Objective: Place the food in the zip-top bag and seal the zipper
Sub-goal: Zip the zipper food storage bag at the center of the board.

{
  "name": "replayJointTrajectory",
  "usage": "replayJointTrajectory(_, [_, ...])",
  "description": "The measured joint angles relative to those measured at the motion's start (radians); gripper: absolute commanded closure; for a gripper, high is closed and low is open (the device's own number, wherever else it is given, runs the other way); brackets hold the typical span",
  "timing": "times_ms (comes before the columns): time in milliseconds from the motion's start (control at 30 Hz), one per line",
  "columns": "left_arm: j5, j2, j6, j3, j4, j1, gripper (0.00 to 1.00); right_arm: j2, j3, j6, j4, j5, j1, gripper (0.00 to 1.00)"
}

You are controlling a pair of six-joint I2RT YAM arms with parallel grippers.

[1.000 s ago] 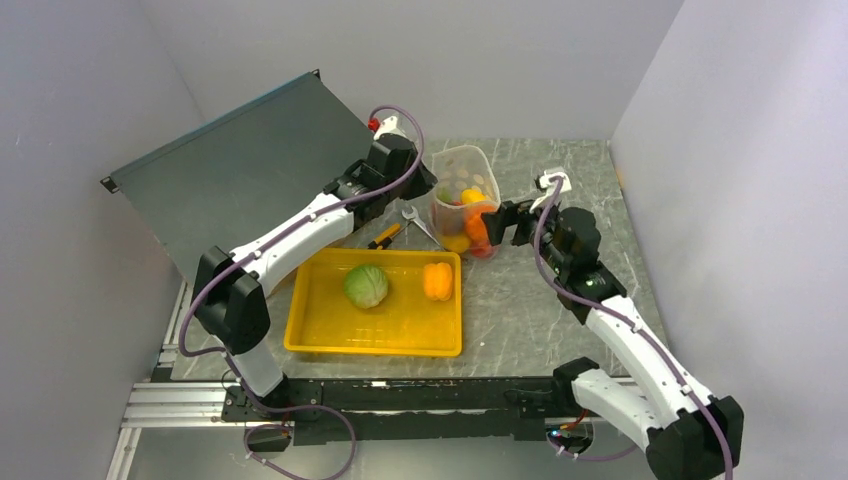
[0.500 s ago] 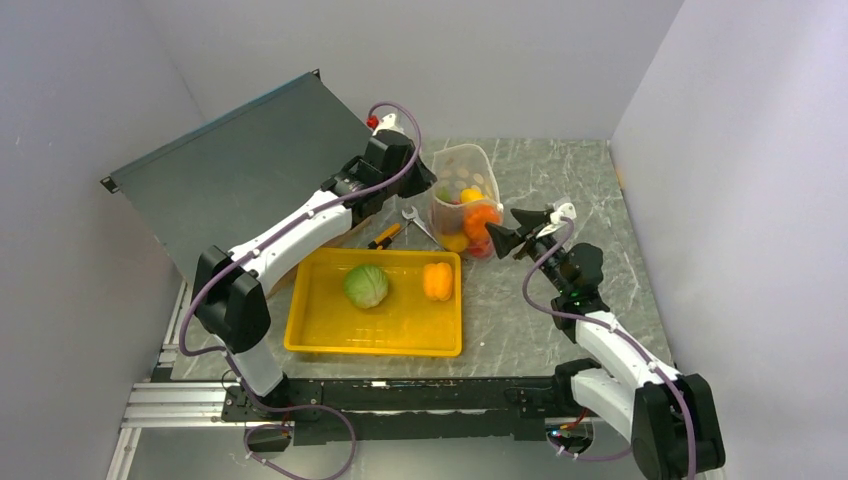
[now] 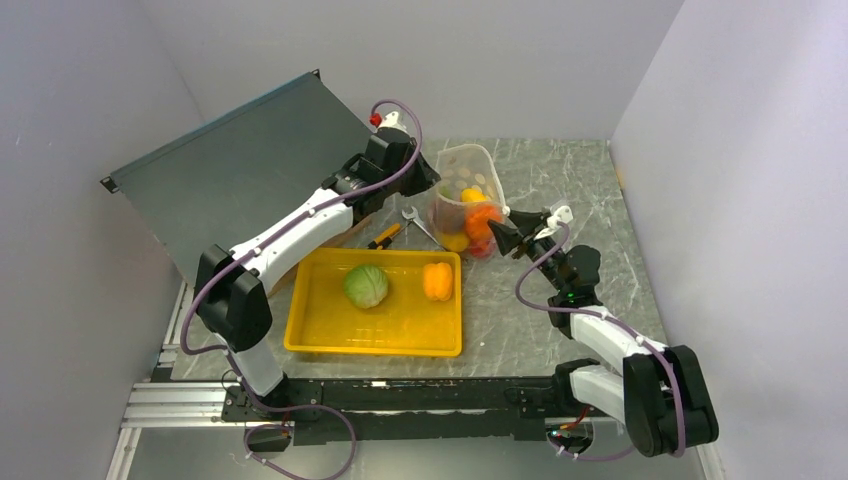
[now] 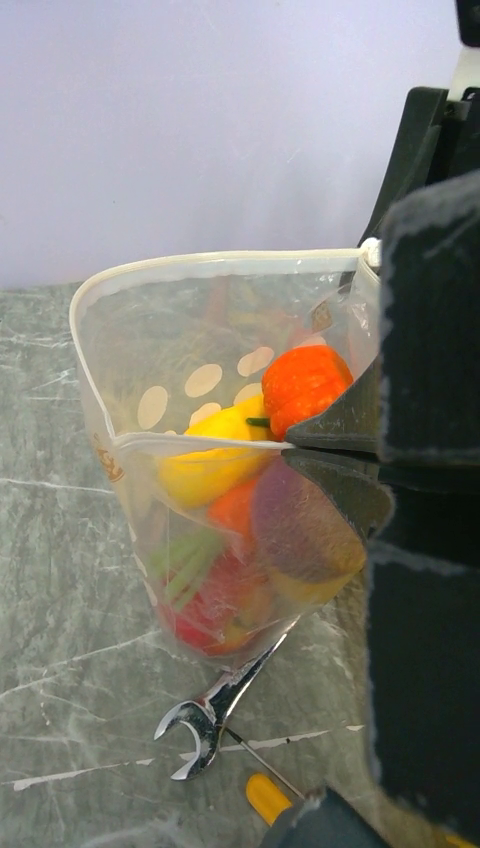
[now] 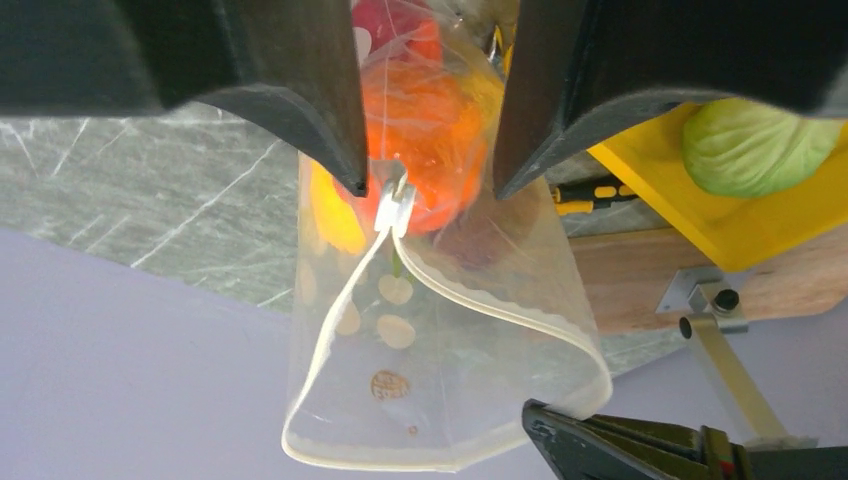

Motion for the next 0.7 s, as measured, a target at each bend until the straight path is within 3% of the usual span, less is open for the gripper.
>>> replayJointTrajectory(133, [0.006,0.0,-0.001,0.0,0.0,0.0,1.0,0.031,-0.003,-0.006,0.02,0.004,-0.008,0.72])
replayJointTrajectory(300, [0.009,0.0,-0.004,-0.002,0.005,0.001,0.97,0.07,-0.003,-0.002,0.057,0.005,-0.016,0.99])
replayJointTrajectory(500, [0.044,0.0,0.013,-0.002,0.003,0.006,0.76,0.054,-0.002,-0.011,0.039,0.03,-0.019,1.0])
replayJointTrajectory(700, [0.093,-0.017,0.179,-0.002,0.008,0.006,0.47,0.009,0.068,-0.068,-0.088,0.013,-0.035,1.0])
